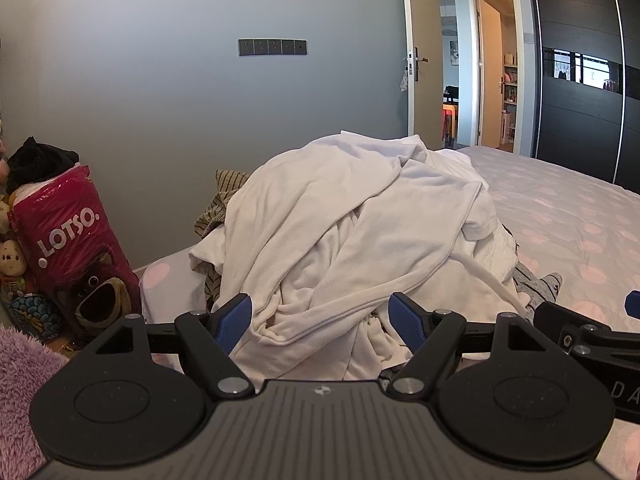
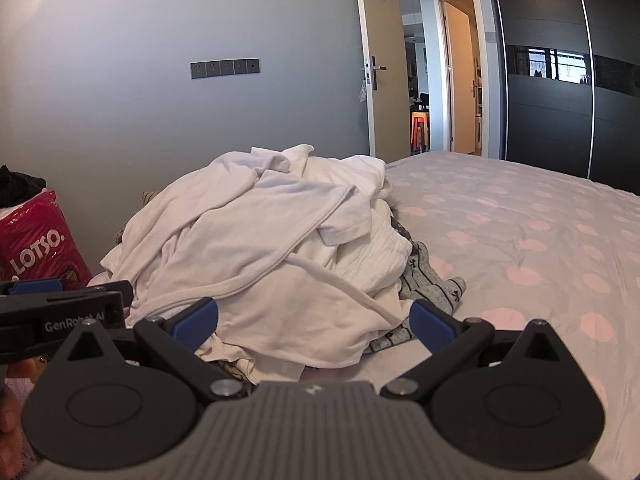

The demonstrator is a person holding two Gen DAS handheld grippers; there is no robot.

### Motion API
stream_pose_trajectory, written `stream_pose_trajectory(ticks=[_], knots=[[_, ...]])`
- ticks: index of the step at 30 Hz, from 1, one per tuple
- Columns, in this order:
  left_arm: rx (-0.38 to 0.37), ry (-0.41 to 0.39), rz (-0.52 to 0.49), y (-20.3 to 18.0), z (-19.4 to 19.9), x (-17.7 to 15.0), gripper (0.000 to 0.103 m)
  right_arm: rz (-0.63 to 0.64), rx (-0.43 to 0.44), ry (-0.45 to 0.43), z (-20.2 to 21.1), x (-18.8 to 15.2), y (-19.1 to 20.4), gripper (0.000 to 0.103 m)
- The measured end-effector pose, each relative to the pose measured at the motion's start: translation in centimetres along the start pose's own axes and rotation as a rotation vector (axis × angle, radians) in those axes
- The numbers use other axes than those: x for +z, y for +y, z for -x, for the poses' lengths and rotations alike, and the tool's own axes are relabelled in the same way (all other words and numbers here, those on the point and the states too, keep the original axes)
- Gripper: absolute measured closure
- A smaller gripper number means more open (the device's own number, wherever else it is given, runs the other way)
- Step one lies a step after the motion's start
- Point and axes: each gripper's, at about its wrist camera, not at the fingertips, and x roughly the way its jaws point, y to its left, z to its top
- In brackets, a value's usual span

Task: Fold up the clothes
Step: 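Move both grippers toward the heap of white clothes on the bed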

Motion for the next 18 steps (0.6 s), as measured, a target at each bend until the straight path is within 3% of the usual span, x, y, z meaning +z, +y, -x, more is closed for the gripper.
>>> stream_pose_trajectory(ticks=[18], knots=[[-0.013, 0.035, -0.027, -0.16, -0.53, -0.36, 0.028, -0.01, 0.011, 0.007, -0.17, -0.36, 0.21, 0.0]])
